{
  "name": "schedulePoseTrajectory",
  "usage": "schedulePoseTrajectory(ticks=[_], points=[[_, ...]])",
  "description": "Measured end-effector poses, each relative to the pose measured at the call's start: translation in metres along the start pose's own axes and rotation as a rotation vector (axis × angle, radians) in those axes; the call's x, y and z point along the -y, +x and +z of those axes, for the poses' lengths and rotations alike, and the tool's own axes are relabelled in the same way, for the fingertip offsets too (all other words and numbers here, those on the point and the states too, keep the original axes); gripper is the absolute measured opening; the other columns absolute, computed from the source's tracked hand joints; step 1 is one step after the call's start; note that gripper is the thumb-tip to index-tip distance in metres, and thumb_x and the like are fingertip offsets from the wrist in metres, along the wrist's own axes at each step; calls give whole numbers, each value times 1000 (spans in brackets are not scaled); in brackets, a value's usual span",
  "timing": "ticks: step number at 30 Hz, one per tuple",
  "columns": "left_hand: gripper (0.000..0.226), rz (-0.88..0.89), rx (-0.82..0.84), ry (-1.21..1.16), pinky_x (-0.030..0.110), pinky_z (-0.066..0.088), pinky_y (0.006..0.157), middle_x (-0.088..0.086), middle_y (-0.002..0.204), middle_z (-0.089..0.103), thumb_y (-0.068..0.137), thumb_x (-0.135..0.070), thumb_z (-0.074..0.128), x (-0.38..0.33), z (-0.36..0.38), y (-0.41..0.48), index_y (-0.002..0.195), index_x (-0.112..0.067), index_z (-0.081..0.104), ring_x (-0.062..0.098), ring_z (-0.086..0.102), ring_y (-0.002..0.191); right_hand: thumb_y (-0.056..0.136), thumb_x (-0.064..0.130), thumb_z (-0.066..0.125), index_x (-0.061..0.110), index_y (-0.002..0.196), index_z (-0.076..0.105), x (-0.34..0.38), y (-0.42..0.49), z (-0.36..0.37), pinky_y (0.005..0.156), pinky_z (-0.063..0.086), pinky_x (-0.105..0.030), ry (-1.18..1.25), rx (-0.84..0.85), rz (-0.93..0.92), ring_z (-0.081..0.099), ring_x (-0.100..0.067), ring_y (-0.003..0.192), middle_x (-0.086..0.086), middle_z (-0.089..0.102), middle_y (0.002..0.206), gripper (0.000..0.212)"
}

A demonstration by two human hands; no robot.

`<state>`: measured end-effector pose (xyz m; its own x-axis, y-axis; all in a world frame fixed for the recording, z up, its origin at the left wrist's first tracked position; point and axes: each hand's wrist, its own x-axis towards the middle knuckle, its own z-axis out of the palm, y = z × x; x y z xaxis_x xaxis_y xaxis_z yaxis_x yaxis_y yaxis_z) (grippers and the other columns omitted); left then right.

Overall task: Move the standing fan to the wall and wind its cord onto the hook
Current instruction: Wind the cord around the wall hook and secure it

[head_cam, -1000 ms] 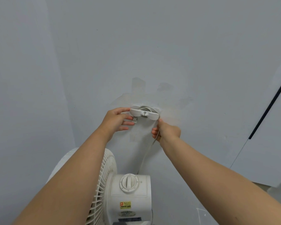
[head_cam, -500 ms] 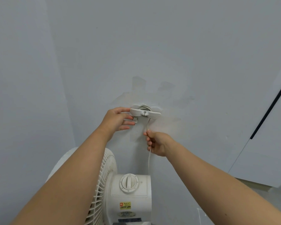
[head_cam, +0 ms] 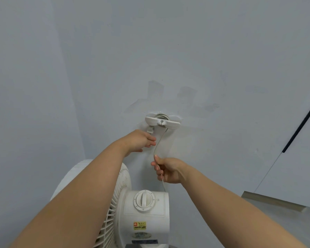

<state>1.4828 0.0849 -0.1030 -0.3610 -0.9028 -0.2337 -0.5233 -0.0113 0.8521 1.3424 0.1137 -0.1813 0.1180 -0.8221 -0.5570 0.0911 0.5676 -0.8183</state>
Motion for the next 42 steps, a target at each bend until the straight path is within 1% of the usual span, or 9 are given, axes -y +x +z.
schedulePoseTrajectory(ticks=[5,9,13,16,20,22,28,33,42], points=[[34,44,97,-12,31,39,94,1,114,65,92,-2,47,1,3,0,120,-16,58,13,53,111,100,5,30,8,80,55,0,-4,5,52,29,-20,-49,-15,-34,36,-9,54,-2,47,65,33],[15,75,53,40,28,44,82,-1,97,62,93,-12,52,7,0,3,97,-18,65,13,53,93,95,24,53,10,69,56,-1,-6,8,45,31,-19,-196,-116,-68,38,-10,46,-1,51,54,30],[27,60,-11,88,24,45,69,-2,75,58,96,-18,49,10,0,10,73,-19,63,10,53,73,86,31,66,9,59,56,7,-12,8,49,43,-24,-455,-293,-252,51,-14,46,-8,60,59,36],[32,14,-107,106,23,46,62,-1,67,58,96,-23,49,10,0,16,67,-16,60,12,53,64,83,35,65,4,58,59,19,-20,4,64,50,-33,-753,-518,-435,59,-24,60,-19,68,69,39],[38,-91,-149,185,26,44,60,3,64,57,96,-30,47,12,-2,20,63,-13,56,17,54,63,87,32,56,10,47,41,41,-42,-2,52,34,-32,-963,-705,-628,46,-27,53,-9,45,47,49],[38,-134,-185,226,27,45,60,4,64,57,96,-29,48,13,-4,22,63,-11,55,19,55,61,88,29,54,9,52,45,49,-51,-3,54,38,-34,-1081,-747,-714,52,-32,59,-14,53,54,42],[33,-126,-312,208,33,56,67,8,61,63,89,-28,56,13,-7,25,62,-8,60,26,64,62,72,6,61,13,82,64,64,-52,5,55,42,-31,-1367,-874,-1623,53,-27,71,-8,58,77,13],[29,-161,-345,136,32,52,59,10,59,60,90,-20,54,13,-7,27,63,-10,56,25,58,50,55,-2,71,23,101,70,81,-34,8,88,43,-42,-1699,-766,-1443,45,-33,114,-16,56,126,52],[24,-154,-376,182,36,57,71,12,67,65,90,-23,53,11,-8,31,73,-8,62,27,61,57,50,5,73,21,74,70,86,-42,12,76,43,-35,-2014,-622,-1351,59,-31,93,-11,62,107,29]])
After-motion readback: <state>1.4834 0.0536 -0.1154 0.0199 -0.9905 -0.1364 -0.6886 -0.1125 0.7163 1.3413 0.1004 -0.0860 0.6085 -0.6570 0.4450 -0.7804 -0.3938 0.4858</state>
